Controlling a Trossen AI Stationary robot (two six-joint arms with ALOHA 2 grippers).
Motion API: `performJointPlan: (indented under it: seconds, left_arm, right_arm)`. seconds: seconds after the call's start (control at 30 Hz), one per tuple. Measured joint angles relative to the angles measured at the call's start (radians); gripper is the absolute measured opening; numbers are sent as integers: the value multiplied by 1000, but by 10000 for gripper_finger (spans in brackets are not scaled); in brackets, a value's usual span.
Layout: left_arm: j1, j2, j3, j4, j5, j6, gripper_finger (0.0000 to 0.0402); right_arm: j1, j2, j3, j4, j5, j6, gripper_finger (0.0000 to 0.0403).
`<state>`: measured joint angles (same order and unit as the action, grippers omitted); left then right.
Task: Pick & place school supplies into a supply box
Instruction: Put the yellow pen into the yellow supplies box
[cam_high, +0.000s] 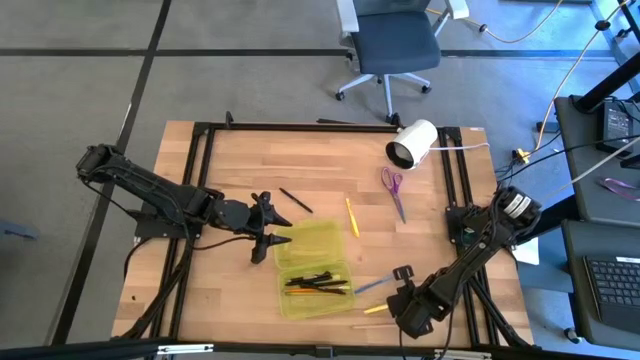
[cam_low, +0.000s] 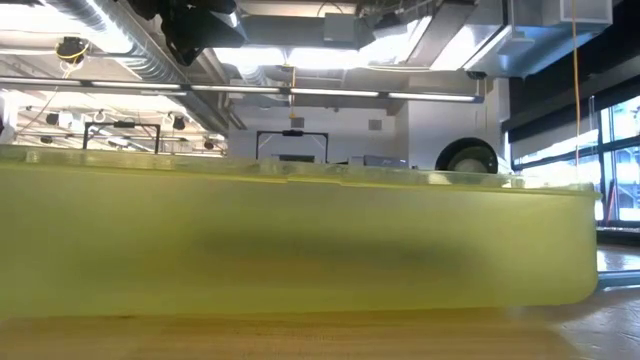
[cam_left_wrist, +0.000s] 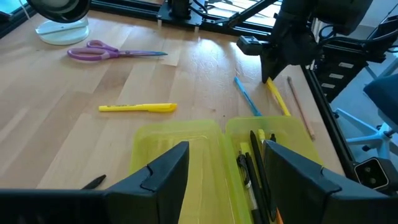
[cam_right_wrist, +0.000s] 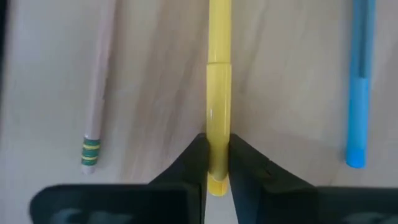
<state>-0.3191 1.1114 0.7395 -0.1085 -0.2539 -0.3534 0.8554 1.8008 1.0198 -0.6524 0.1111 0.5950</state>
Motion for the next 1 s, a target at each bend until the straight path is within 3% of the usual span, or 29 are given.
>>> performJointPlan:
  seconds: [0.3, 0.57, 0.77, 1.0]
  left_arm:
    - [0, 0, 0, 0, 0, 0, 196]
    - [0, 0, 0, 8, 11, -3, 196]
    - [0, 0, 0, 13, 11, -72, 196]
    - [0, 0, 0, 8, 12, -71, 196]
  right_arm:
    - [-3, -8, 97, -195, 111, 57, 49]
    - [-61, -95, 174, -207, 128, 57, 50]
    - [-164, -114, 250, -83, 127, 51, 50]
    - [-281, -90, 258, 232, 115, 33, 50]
